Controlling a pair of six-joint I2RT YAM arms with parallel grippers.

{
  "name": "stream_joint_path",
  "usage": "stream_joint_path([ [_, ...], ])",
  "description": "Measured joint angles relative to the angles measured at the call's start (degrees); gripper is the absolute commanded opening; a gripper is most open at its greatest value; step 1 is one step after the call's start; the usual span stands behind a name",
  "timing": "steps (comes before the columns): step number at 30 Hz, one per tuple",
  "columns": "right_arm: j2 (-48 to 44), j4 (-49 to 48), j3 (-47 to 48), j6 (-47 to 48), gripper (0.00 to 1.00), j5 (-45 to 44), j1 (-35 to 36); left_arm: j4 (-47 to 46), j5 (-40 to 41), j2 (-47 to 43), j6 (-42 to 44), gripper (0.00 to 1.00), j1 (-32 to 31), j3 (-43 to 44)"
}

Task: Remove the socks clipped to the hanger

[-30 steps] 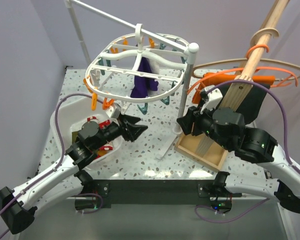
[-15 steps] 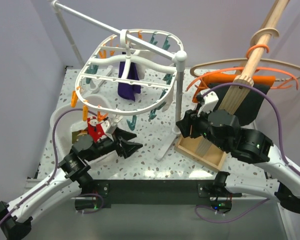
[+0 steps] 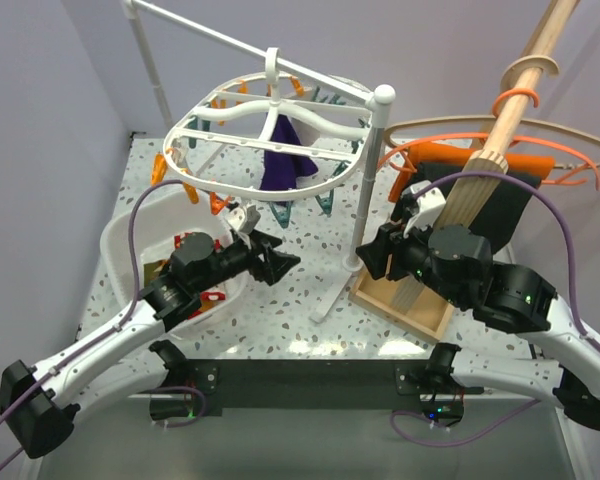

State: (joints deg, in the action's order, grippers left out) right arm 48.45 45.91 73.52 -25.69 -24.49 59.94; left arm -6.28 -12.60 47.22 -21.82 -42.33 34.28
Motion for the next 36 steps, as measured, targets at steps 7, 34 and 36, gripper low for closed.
stream_joint_path([
  [7,-1.0,0.0,-1.3,0.1,0.55,0.3,0.1,0.0,-3.8,6.2,5.4,0.73,3.4,4.4],
  [34,-1.3,0.0,-1.8,0.0,0.56,1.1,0.1,4.8,-6.9,11.5,5.9,0.76,14.4,11.4],
  [36,-1.3,0.0,-1.8,0.0,0.56,1.1,0.1,4.7,-7.6,11.5,4.8,0.76,15.8,11.4],
])
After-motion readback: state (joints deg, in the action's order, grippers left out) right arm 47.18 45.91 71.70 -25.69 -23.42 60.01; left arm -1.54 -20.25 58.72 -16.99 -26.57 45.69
